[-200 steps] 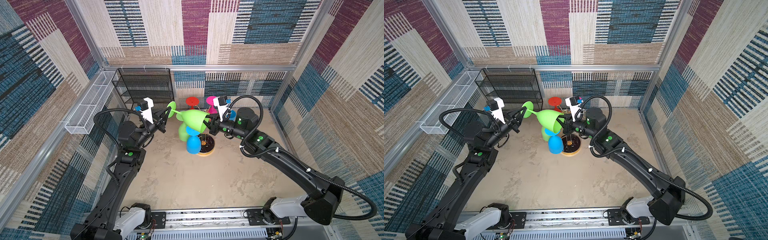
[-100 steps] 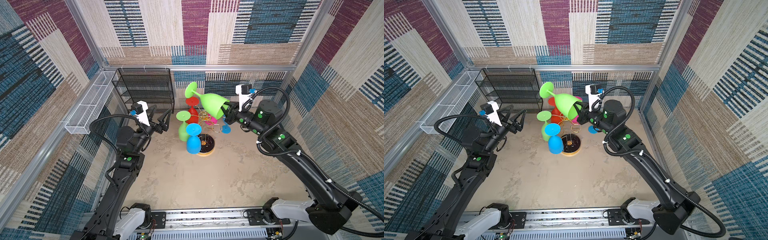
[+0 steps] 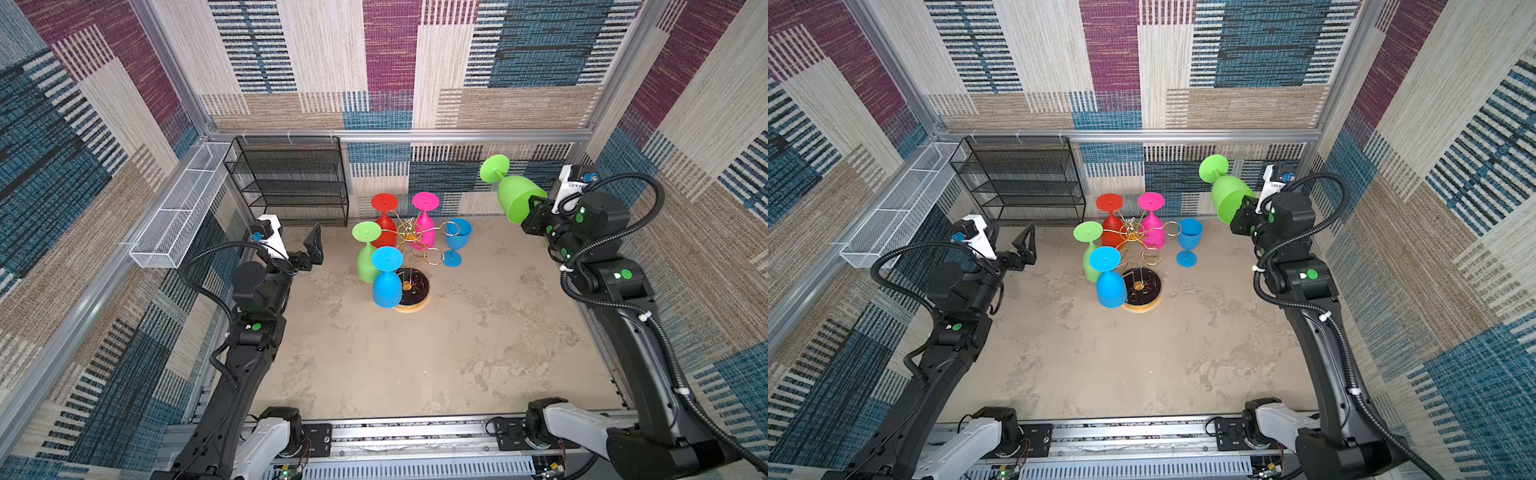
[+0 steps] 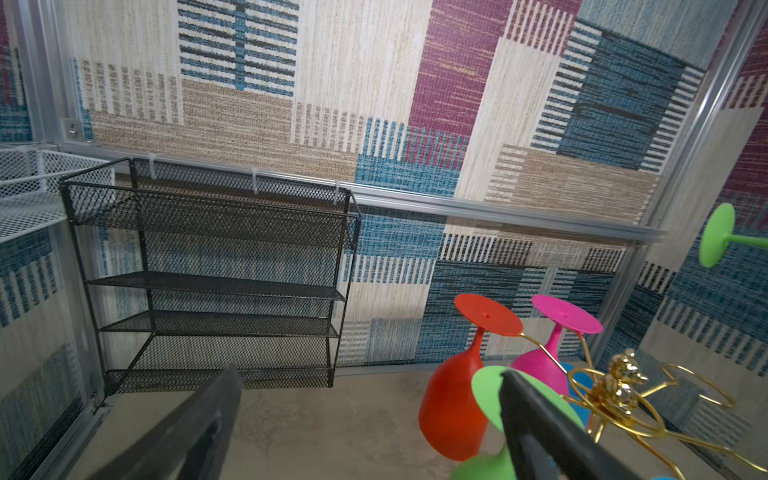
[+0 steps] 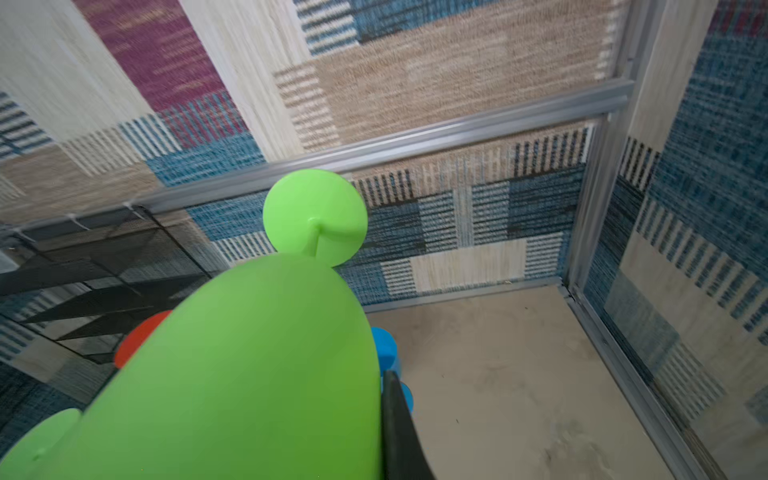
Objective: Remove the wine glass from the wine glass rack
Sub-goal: 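Carry the green glass away with the right gripper while the left gripper opens and withdraws, then lower the green glass upright onto the table beside the standing blue glass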
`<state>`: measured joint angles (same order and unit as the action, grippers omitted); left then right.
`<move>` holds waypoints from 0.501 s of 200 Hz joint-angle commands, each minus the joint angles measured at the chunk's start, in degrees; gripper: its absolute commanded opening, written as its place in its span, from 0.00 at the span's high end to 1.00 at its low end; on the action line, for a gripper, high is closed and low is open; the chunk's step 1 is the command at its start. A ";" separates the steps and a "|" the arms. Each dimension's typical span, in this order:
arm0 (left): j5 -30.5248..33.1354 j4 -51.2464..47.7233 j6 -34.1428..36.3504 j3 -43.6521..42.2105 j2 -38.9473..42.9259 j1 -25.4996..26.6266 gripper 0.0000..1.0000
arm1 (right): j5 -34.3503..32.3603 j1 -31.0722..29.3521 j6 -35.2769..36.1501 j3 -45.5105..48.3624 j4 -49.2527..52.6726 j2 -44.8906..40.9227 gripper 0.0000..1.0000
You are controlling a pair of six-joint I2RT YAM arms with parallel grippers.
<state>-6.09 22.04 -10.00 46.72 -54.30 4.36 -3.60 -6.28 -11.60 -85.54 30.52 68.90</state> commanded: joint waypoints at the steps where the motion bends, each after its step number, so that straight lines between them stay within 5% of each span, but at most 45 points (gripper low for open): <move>1: 2.48 1.77 1.18 -0.67 0.25 -0.94 0.01 | -0.62 3.09 2.27 -0.46 3.95 3.16 1.00; 100: 4.10 4.76 -0.10 -3.02 0.38 -4.35 0.02 | -4.50 6.28 9.06 -15.37 20.12 26.60 1.00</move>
<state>-1.91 24.32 -10.11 43.92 -53.67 0.14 -7.05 0.10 -4.19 -98.65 45.58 92.16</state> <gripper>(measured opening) 0.984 0.063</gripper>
